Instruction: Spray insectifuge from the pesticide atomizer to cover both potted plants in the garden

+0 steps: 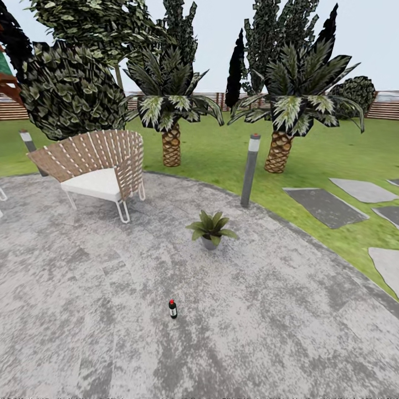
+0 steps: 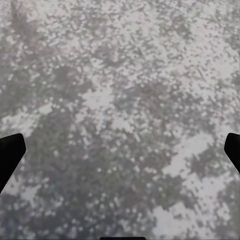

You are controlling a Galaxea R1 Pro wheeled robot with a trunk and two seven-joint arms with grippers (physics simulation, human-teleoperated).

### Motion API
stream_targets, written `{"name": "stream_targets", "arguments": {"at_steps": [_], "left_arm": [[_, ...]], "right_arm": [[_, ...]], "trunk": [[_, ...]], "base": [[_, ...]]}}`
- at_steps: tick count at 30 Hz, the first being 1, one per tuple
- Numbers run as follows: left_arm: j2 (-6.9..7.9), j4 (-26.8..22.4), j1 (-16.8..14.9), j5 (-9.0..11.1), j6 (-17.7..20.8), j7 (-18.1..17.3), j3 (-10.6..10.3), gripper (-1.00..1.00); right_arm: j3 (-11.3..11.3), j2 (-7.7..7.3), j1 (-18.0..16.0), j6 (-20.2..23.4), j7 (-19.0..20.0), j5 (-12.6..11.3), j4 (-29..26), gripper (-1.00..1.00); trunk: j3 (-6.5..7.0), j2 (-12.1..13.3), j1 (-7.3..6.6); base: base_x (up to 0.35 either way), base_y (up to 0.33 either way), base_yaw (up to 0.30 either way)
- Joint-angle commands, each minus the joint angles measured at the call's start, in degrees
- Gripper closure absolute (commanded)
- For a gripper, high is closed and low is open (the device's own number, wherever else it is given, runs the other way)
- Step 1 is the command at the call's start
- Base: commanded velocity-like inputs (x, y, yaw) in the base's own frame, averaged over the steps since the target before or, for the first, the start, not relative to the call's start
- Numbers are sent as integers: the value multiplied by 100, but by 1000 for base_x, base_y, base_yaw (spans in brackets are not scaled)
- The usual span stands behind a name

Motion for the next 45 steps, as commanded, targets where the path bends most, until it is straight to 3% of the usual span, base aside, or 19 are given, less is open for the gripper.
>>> {"name": "stream_targets", "arguments": {"at_steps": [1, 6, 16, 34, 45], "left_arm": [[0, 4, -3, -2, -20, 1, 0, -100], [0, 1, -3, -3, -25, 3, 0, -100], [8, -1, -4, 50, -26, 3, 25, -100], [9, 0, -4, 21, -26, 1, 27, -100], [10, 0, -4, 23, -27, 3, 27, -100]], "right_arm": [[-1, 0, -3, -17, 3, 6, 5, -100], [0, 2, -3, -22, 1, 14, 8, -100], [-6, 0, -3, -25, 1, 8, 0, -100], [-8, 0, -3, -17, 3, 3, 8, -100], [-8, 0, -3, -17, 3, 2, 11, -100]], "trunk": [[-23, -43, 21], [-114, -244, 131], [-114, -244, 131], [-114, -244, 131], [-114, -244, 131]], "base": [[0, 0, 0], [0, 0, 0], [-2, 42, 0], [-27, 295, -7], [0, 310, -197]]}}
